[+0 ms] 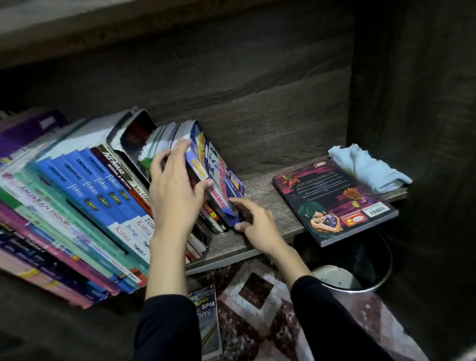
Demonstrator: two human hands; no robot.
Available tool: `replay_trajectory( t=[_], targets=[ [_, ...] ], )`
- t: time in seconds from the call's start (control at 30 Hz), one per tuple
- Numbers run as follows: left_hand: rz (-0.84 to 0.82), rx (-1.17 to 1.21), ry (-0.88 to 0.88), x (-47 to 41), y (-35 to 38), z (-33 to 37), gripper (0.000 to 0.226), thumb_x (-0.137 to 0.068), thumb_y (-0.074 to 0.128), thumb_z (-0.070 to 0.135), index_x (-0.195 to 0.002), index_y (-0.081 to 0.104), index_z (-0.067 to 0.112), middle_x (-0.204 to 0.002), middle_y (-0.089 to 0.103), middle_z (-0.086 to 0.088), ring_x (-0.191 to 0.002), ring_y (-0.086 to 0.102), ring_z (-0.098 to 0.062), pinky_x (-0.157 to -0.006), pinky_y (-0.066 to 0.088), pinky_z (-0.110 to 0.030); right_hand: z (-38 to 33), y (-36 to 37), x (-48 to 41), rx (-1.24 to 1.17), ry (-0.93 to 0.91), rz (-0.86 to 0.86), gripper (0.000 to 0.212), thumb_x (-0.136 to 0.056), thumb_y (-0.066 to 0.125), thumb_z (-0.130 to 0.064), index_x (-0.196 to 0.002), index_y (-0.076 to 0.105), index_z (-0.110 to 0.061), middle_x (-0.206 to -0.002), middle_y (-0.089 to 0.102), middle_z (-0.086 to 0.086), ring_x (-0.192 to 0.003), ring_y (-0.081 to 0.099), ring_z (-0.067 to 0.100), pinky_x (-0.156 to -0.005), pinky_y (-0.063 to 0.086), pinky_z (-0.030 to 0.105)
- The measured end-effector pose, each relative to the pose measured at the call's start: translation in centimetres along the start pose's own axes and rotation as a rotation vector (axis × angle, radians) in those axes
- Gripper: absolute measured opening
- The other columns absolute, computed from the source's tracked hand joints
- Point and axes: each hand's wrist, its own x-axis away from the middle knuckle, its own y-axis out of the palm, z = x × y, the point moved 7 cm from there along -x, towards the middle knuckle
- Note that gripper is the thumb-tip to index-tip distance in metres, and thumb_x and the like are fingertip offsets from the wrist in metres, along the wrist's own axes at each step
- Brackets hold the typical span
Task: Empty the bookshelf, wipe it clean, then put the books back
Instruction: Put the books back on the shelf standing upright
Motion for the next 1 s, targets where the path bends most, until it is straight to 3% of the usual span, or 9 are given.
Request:
replay_trajectory(
  t=[0.07, 0.13, 0.3, 0.47, 0.63, 0.7, 0.83, 0.9, 1.0],
  targets=[
    [0.058, -0.027, -0.003, -0.2, 0.2, -0.1, 0.078, -0.078, 0.073, 0.031, -0.144, 0.033, 0.025, -0.141, 0.042, -0.004, -0.135, 0.025, -0.019, -0.104, 0.033, -0.039, 0.3, -0.2, -0.1, -0.013, 0.026, 0.088, 0.054, -0.088, 0.054, 0.01, -0.127, 0.059, -0.027, -0.109, 0.055, -0.005, -0.075, 0.05, -0.006, -0.061, 0.036, -0.003],
    [0.121, -0.053, -0.012, -0.2, 0.4, -0.3, 0.076, -0.078, 0.074, 0.031, -0.143, 0.036, 0.024, -0.137, 0.047, -0.002, -0.132, 0.029, -0.019, -0.099, 0.036, -0.037, 0.7, 0.0, -0.4, -0.041, 0.051, 0.159, 0.049, -0.086, 0.055, 0.012, -0.123, 0.064, -0.02, -0.096, 0.059, -0.004, -0.072, 0.054, -0.001, -0.051, 0.032, -0.006],
    [0.161, -0.1, -0.029, -0.7, 0.7, -0.4, 0.073, -0.077, 0.073, 0.035, -0.141, 0.04, 0.023, -0.132, 0.052, 0.0, -0.127, 0.033, -0.02, -0.087, 0.042, -0.038, 1.1, 0.1, -1.2, -0.07, 0.08, 0.204, 0.04, -0.084, 0.058, 0.012, -0.118, 0.066, -0.006, -0.109, 0.069, 0.007, -0.072, 0.055, -0.001, -0.057, 0.033, -0.008],
    [0.168, -0.112, -0.053, -0.9, 0.9, -0.7, 0.074, -0.076, 0.073, 0.039, -0.14, 0.041, 0.024, -0.128, 0.055, 0.001, -0.123, 0.034, -0.019, -0.08, 0.042, -0.036, 0.9, 0.0, -1.3, -0.059, 0.068, 0.197, 0.037, -0.085, 0.06, 0.009, -0.119, 0.064, -0.003, -0.116, 0.066, 0.009, -0.096, 0.058, 0.007, -0.063, 0.032, -0.01],
    [0.151, -0.103, -0.05, -0.6, 0.9, -0.3, 0.073, -0.078, 0.074, 0.031, -0.142, 0.039, 0.021, -0.133, 0.051, 0.0, -0.126, 0.033, -0.02, -0.083, 0.042, -0.037, 0.4, 0.5, -0.4, 0.073, 0.032, 0.146, 0.043, -0.091, 0.054, 0.005, -0.131, 0.056, -0.009, -0.122, 0.061, 0.011, -0.087, 0.048, 0.0, -0.06, 0.025, -0.013],
    [0.135, -0.123, -0.027, -0.2, 1.2, -0.1, 0.077, -0.082, 0.071, 0.023, -0.147, 0.03, 0.019, -0.144, 0.04, 0.001, -0.134, 0.027, -0.019, -0.095, 0.041, -0.037, 0.0, 0.4, -0.3, 0.097, 0.03, 0.11, 0.045, -0.092, 0.056, 0.0, -0.134, 0.053, -0.015, -0.123, 0.061, 0.01, -0.093, 0.054, 0.006, -0.069, 0.027, -0.008],
    [0.149, -0.034, -0.038, 2.3, 2.2, 0.4, 0.066, -0.095, 0.049, 0.017, -0.151, 0.013, 0.019, -0.158, 0.01, 0.007, -0.145, 0.003, -0.012, -0.113, 0.003, -0.029, -1.4, -1.3, 0.2, 0.124, -0.02, 0.067, 0.047, -0.084, 0.056, -0.001, -0.126, 0.059, -0.02, -0.11, 0.065, 0.006, -0.093, 0.059, 0.016, -0.075, 0.04, 0.012],
    [0.19, 0.047, -0.057, 3.7, 2.5, 1.1, 0.058, -0.096, 0.045, 0.014, -0.149, 0.021, 0.015, -0.156, 0.016, 0.005, -0.145, 0.009, -0.014, -0.113, 0.002, -0.028, -2.3, -3.4, 0.6, 0.137, -0.074, 0.148, 0.04, -0.081, 0.054, -0.001, -0.118, 0.062, -0.014, -0.108, 0.065, 0.006, -0.1, 0.061, 0.021, -0.078, 0.042, 0.013],
    [0.214, 0.15, -0.082, 5.4, 3.2, 2.7, 0.048, -0.095, 0.047, 0.013, -0.142, 0.039, 0.013, -0.147, 0.04, 0.0, -0.137, 0.032, -0.018, -0.112, 0.02, -0.03, -2.9, -7.4, 1.3, 0.273, -0.132, 0.34, 0.035, -0.08, 0.049, -0.016, -0.11, 0.065, -0.01, -0.126, 0.06, 0.008, -0.121, 0.051, 0.023, -0.103, 0.039, 0.03]
  ],
)
